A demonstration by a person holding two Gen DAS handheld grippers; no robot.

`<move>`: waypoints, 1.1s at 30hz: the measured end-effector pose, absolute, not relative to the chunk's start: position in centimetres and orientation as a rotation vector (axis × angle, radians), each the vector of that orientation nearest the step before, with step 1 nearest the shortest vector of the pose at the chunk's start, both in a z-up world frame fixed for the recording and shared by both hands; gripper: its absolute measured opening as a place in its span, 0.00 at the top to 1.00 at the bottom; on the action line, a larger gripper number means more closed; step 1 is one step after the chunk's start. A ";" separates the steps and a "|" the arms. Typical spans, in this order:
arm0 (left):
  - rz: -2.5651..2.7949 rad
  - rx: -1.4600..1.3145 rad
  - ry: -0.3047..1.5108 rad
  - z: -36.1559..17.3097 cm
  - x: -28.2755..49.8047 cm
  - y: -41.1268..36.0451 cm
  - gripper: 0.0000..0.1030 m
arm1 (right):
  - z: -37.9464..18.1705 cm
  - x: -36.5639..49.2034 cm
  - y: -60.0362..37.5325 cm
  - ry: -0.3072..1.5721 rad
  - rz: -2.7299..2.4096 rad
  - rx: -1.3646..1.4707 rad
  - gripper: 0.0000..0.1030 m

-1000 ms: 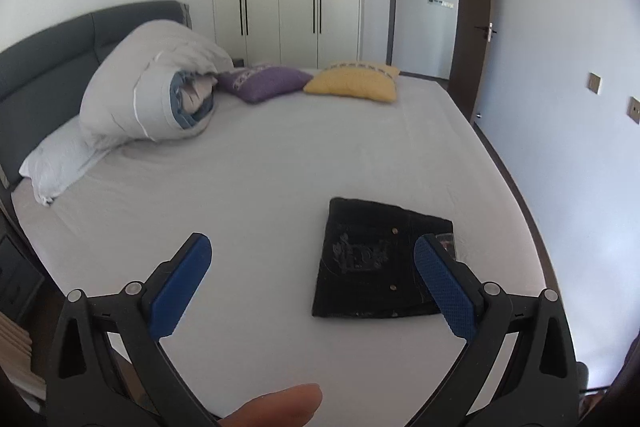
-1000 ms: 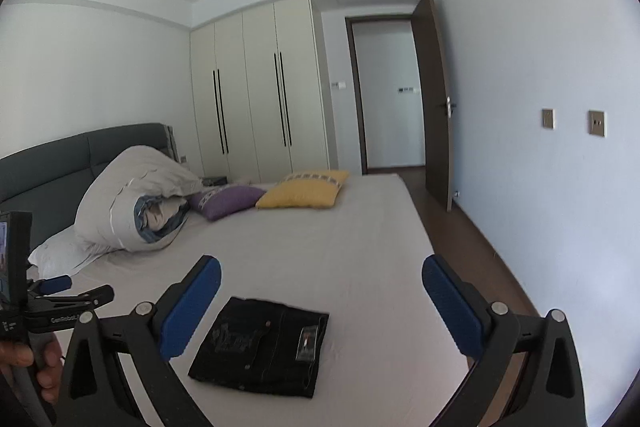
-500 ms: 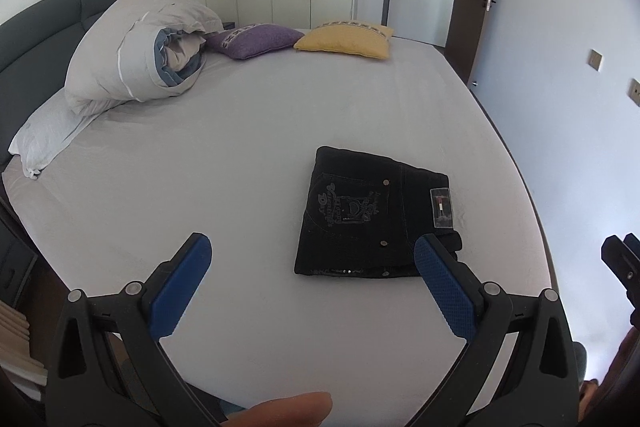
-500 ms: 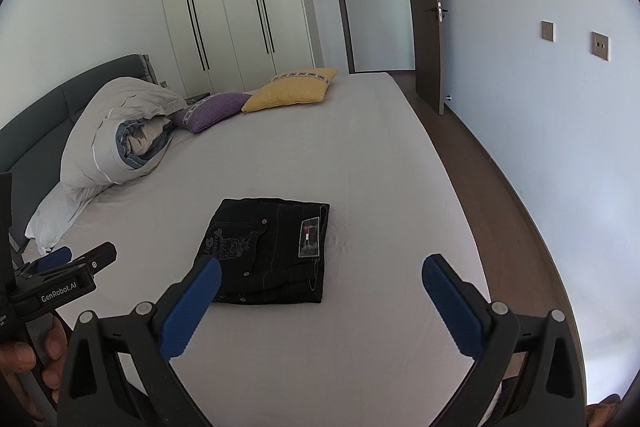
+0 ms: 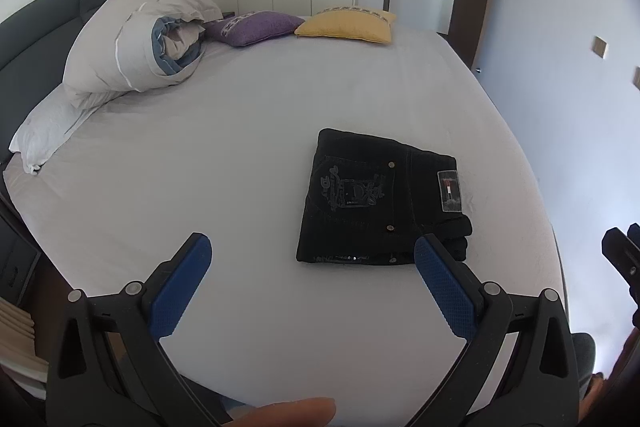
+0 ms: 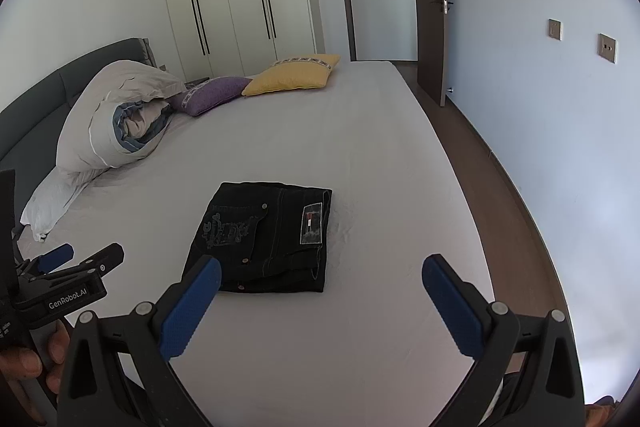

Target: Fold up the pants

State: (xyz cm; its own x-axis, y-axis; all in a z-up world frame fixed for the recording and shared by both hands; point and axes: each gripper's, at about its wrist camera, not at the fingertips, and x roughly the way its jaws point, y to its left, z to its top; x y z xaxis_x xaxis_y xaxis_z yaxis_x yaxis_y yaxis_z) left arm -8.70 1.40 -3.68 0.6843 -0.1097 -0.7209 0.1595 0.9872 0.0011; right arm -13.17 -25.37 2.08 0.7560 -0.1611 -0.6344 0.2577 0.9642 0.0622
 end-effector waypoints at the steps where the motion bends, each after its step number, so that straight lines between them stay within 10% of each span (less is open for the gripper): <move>1: -0.151 0.067 0.806 -3.8 -8.6 1.4 0.00 | 2.0 -13.1 -25.3 0.681 -0.230 0.148 0.00; 33: -0.138 0.083 0.836 -6.1 -7.5 0.9 0.00 | 0.2 -12.1 -25.3 0.743 -0.237 0.144 0.00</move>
